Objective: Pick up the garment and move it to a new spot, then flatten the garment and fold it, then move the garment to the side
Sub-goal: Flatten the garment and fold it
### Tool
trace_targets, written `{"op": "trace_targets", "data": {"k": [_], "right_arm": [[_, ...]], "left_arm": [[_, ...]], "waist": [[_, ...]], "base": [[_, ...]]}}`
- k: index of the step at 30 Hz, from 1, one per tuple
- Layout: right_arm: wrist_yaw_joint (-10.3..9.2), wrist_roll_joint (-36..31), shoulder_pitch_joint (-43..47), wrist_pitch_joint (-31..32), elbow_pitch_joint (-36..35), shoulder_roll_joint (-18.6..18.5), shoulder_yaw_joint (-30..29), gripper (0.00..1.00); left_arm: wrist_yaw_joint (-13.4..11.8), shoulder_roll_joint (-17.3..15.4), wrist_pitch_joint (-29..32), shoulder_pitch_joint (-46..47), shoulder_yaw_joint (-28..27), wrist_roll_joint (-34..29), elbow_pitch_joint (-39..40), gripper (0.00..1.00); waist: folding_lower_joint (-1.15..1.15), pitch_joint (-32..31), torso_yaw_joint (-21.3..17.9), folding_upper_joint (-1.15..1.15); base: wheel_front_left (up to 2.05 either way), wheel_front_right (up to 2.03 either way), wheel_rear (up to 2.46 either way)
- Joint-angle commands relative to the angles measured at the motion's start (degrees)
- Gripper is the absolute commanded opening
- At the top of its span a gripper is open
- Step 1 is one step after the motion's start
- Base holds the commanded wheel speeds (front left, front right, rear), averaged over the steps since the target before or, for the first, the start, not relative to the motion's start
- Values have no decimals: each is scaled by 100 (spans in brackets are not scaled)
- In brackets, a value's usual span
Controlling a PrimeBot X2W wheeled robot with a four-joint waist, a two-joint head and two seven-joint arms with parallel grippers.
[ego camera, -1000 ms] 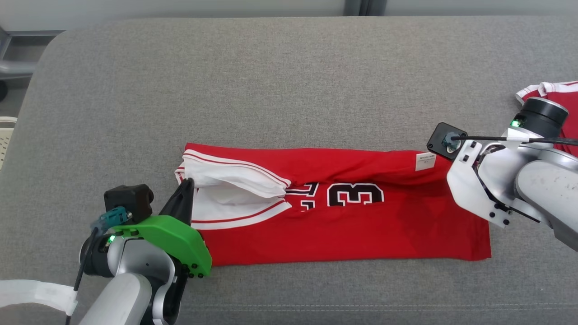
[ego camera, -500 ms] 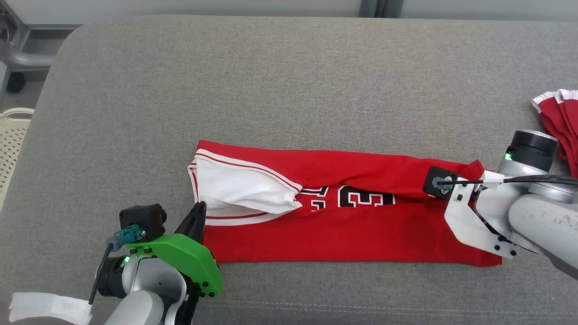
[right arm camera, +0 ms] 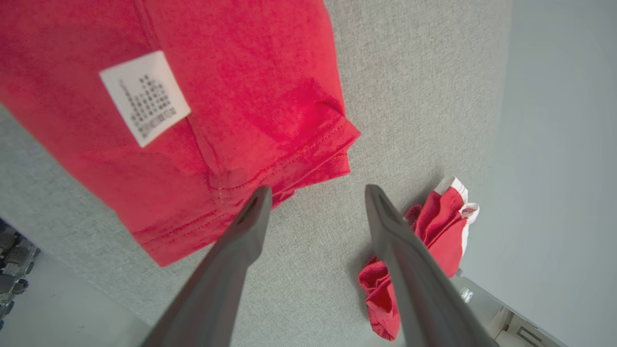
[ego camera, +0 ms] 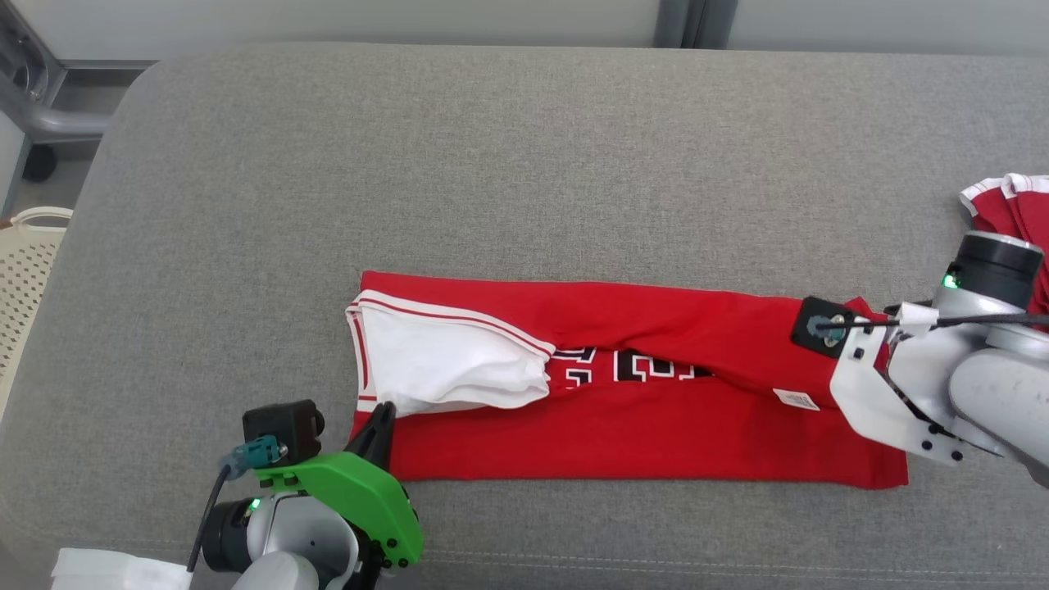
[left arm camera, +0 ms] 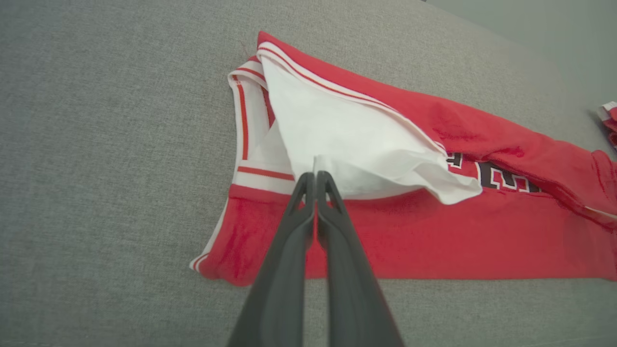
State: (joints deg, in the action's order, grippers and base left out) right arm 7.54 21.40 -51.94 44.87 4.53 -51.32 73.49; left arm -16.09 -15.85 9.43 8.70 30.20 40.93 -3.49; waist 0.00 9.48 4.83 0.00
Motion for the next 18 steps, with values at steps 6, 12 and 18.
{"op": "trace_targets", "data": {"k": [6,12,18], "right_arm": [[-11,582,-211,-823,563,182,-231,100],[-11,628,308,-1503,1034,450,-1106,100],[-11,491,1287,-2354,1334,1069,-2708,100]], "left_arm": [[-66,-112,-59,-179,11,-51,-120,28],[-171,-310,36,-290,123,-222,-287,100],[-272,-408,-73,-437,160,-347,-381,100]], "waist": [[0,-122,-34,0],[0,-287,-54,0],[0,-501,-93,0]], "base": [[0,0,0],[0,0,0],[0,0,0]]}}
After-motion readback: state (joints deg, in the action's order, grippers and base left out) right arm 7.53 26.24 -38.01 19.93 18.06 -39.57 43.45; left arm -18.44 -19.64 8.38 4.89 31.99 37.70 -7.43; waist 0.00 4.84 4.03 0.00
